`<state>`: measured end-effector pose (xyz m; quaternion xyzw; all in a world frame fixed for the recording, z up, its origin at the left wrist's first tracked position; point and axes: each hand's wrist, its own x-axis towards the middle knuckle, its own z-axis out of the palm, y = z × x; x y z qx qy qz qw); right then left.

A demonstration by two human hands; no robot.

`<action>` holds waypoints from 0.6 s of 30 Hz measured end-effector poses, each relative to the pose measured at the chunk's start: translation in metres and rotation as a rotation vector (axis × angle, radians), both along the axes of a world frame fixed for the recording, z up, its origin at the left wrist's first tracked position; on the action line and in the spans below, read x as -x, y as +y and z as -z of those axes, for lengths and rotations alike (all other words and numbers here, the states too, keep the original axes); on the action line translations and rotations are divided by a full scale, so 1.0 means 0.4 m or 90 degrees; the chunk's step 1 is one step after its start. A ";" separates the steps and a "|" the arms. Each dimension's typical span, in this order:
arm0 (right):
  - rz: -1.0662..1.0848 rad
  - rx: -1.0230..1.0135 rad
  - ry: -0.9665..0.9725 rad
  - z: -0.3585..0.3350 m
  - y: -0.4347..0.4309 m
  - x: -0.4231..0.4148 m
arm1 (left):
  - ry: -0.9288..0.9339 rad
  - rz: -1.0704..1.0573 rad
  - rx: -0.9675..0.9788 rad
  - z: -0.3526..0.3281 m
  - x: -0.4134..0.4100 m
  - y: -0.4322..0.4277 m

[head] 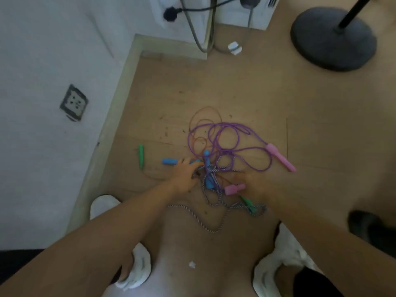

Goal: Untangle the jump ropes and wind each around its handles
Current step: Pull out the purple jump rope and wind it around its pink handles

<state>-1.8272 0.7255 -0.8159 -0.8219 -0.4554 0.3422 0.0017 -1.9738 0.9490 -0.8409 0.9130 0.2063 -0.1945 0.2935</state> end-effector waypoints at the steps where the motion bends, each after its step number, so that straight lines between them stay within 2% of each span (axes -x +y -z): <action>1: 0.001 0.014 -0.011 0.025 -0.015 0.009 | 0.005 0.038 -0.022 0.023 -0.002 0.001; 4: -0.017 0.064 -0.064 0.095 -0.044 0.017 | 0.039 0.120 -0.061 0.050 0.000 0.013; 7: -0.027 0.001 -0.108 0.145 -0.064 0.017 | 0.013 0.137 -0.169 0.057 0.016 0.038; 9: 0.014 -0.036 -0.087 0.149 -0.072 0.007 | 0.007 0.122 -0.225 0.061 0.030 0.058; 12: 0.184 -0.100 0.010 0.145 -0.087 -0.013 | 0.052 0.058 -0.282 0.058 0.029 0.086; 15: 0.367 -0.185 0.049 0.150 -0.110 -0.039 | 0.110 0.013 -0.352 0.031 -0.001 0.096; 18: 0.501 -0.227 0.072 0.148 -0.116 -0.065 | 0.008 0.015 -0.301 0.023 -0.039 0.083</action>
